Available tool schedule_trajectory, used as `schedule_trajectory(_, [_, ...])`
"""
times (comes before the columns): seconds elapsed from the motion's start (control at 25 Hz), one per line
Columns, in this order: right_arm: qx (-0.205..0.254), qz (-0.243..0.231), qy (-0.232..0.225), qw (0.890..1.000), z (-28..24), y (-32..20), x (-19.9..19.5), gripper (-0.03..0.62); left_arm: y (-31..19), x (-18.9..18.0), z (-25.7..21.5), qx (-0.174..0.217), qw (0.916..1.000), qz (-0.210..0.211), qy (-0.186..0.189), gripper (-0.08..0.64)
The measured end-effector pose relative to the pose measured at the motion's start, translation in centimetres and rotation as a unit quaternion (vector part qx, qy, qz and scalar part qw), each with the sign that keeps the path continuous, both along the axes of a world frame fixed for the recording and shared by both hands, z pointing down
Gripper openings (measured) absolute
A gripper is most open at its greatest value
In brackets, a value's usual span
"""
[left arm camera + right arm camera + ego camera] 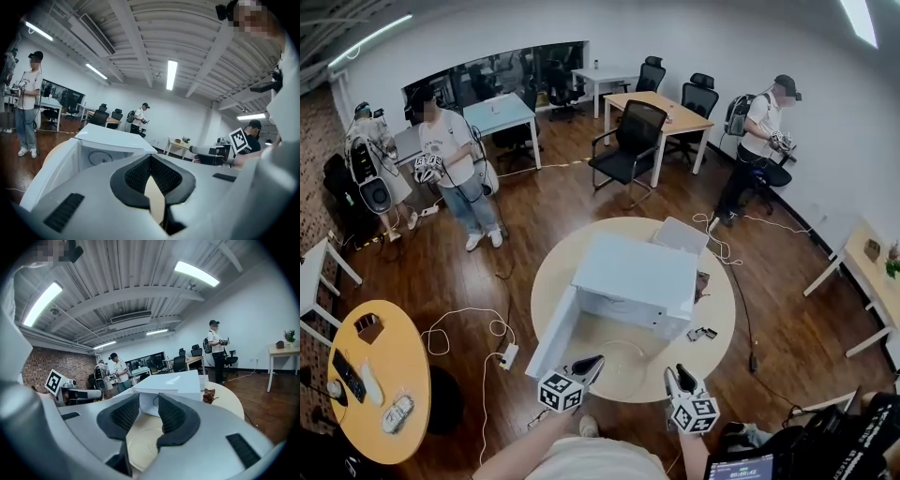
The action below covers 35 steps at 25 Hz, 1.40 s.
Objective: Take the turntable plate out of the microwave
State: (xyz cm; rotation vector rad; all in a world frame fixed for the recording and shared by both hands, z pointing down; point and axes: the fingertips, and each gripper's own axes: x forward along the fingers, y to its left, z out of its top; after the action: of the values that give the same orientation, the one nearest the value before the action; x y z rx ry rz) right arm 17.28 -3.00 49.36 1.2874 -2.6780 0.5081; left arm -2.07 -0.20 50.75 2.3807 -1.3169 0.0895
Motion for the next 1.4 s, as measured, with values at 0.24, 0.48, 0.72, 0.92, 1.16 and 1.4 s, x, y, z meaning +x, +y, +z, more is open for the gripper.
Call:
schedule_trajectory(0.24, [-0.016,-0.008,-0.009,1.000,1.0,2.9,2.5,0.126,2.8,0.2,1.3,-0.017,0.9993,-0.032,0.007,0.009])
schedule_trajectory(0.48, [-0.031,0.000,-0.011,0.999,1.5,5.4,6.1,0.126,5.5,2.8,1.2,-0.029,0.9988,-0.039,0.012,0.009])
schedule_trajectory(0.72, [-0.042,0.009,-0.036,0.998,1.4,8.5,8.2,0.126,8.7,5.5,1.4,-0.042,0.9984,-0.035,0.010,0.009])
schedule_trajectory(0.92, [-0.047,0.000,-0.055,0.997,1.0,11.4,9.2,0.126,11.8,7.9,1.8,-0.056,0.9978,-0.035,0.010,0.009])
schedule_trajectory(1.16, [-0.047,-0.015,-0.065,0.997,0.5,14.5,10.3,0.126,15.5,9.3,2.1,-0.064,0.9972,-0.038,0.002,0.009])
schedule_trajectory(1.4, [-0.055,-0.013,-0.066,0.996,1.5,16.1,11.6,0.126,18.3,9.6,2.5,-0.073,0.9964,-0.045,0.000,0.009])
